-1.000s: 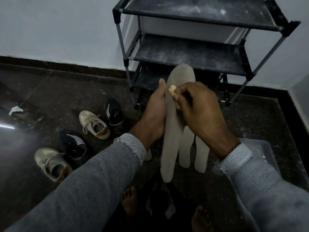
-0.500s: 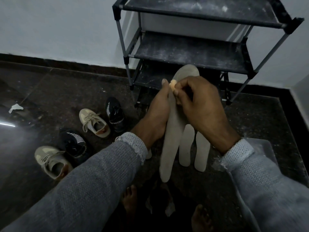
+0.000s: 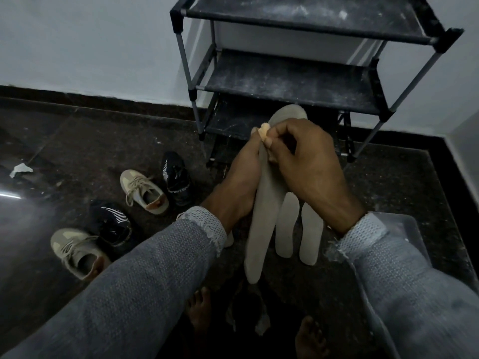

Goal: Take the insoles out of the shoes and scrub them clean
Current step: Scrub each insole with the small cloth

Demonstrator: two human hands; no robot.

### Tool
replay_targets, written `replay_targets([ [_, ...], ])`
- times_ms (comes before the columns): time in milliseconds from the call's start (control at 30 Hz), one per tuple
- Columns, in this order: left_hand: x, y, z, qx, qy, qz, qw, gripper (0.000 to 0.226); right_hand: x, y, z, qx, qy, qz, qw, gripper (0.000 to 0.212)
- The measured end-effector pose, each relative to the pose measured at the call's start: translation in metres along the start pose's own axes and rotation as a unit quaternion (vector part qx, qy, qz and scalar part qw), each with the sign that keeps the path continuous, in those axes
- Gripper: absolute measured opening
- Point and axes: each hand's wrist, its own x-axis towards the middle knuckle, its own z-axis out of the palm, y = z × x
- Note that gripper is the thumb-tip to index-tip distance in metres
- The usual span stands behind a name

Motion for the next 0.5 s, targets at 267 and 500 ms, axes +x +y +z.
replay_targets([
  [267,0.002,0.002,-0.007,0.01,0.006,0.007,1.0,0.055,0.0,-0.006,0.001,0.039,-0.045,0.028,0.998,0.008],
  [500,0.0,-0.003,-0.002,0.002,-0.023,-0.014,1.0,0.058,0.004,-0.002,-0.004,0.023,0.008,0.026,0.999,0.009],
])
